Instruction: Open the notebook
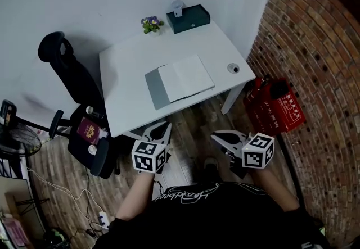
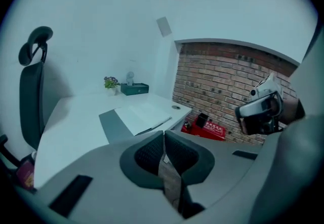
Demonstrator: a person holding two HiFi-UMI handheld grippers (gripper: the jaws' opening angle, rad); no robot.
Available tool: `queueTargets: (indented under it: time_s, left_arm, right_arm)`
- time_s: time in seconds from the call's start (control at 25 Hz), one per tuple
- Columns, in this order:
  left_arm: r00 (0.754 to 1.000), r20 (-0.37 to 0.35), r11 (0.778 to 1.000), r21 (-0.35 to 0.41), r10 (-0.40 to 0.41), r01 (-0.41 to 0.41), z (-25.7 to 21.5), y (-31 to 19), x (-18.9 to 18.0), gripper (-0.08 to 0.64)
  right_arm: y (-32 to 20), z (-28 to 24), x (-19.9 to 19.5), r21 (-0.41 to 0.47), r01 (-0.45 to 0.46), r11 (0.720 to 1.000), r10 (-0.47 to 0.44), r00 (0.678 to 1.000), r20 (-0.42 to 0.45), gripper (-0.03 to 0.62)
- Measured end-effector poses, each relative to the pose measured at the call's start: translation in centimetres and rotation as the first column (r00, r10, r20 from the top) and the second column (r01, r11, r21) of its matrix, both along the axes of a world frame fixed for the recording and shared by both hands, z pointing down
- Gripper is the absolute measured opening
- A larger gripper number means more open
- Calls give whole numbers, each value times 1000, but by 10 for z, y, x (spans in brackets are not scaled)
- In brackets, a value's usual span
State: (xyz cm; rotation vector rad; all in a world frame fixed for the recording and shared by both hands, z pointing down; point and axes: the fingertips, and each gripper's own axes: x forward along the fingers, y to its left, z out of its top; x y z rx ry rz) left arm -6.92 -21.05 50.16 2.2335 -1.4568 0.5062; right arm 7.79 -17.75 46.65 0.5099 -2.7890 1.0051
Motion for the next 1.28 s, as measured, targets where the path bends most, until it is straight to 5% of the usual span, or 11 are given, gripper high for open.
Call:
queueTargets:
  time_s: [0.36, 0.64, 0.88, 1.28]
  left_arm:
    - [982, -111, 983, 116, 154, -141, -79, 80, 30, 35]
    - [965, -227, 986, 136, 129, -99, -91, 120, 23, 34]
    - [965, -217, 978, 180, 146, -108, -109, 133, 25, 34]
    - [971, -197, 978, 185, 135, -98, -116, 136, 21, 35]
  right_arm:
    - [48, -37, -31, 151, 41, 988, -40, 999, -10, -1]
    - [73, -72, -43, 214, 23, 977, -40, 996, 78, -2]
    - [90, -95, -52, 201, 42, 979, -75, 984, 161, -2]
    - [90, -95, -57, 241, 61, 969, -96, 986, 135, 0]
